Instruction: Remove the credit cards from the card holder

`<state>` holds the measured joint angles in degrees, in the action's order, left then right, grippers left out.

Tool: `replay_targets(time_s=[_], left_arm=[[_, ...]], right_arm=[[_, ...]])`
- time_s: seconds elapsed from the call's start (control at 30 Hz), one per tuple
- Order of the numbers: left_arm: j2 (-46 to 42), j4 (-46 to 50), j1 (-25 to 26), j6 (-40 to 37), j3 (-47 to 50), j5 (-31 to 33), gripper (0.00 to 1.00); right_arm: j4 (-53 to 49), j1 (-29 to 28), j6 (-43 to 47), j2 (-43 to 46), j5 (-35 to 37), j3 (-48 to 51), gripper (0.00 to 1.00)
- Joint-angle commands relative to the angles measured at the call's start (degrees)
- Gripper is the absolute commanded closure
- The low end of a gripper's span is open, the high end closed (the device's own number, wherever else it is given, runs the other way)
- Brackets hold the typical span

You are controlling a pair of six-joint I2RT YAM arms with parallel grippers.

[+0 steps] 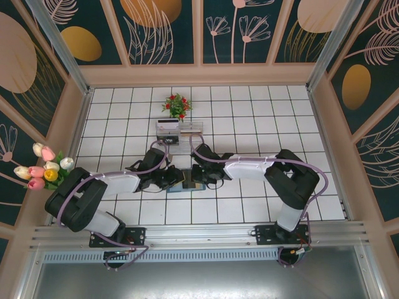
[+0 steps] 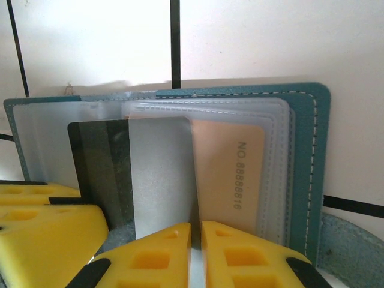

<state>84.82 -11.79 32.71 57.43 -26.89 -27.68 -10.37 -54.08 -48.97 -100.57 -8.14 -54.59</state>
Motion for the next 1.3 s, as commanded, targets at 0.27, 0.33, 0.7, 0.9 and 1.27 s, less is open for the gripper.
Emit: replay_targets(time_s=[0.27, 0.33, 0.7, 0.9, 1.27], left_arm=[[-5.2, 10.2, -2.4, -6.2, -0.5, 3.5, 0.94], [-6.8, 12.7, -2.6, -7.3, -0.9, 4.5, 0.94], [-12.4, 22.0, -3.4, -10.5, -4.2, 8.1, 0.98], [-17.1, 33.2, -3.7, -15.7, -14.4, 15.5, 0.99], [-17.5, 26.4, -5.2, -12.0, -25.6, 11.1, 0.98]], right_arm=[[-2.2, 1.3, -2.3, -0.1, 0.8, 2.6, 0.84], [-2.1, 1.6, -2.4, 0.3, 0.8, 2.9, 0.84], [0.0, 1.9, -1.2, 2.0, -0.2, 2.0, 0.84], [7.3, 2.1, 0.0, 10.8, 0.4, 2.4, 0.72], [26.8, 10.8, -0.4, 21.1, -9.9, 7.3, 0.45]])
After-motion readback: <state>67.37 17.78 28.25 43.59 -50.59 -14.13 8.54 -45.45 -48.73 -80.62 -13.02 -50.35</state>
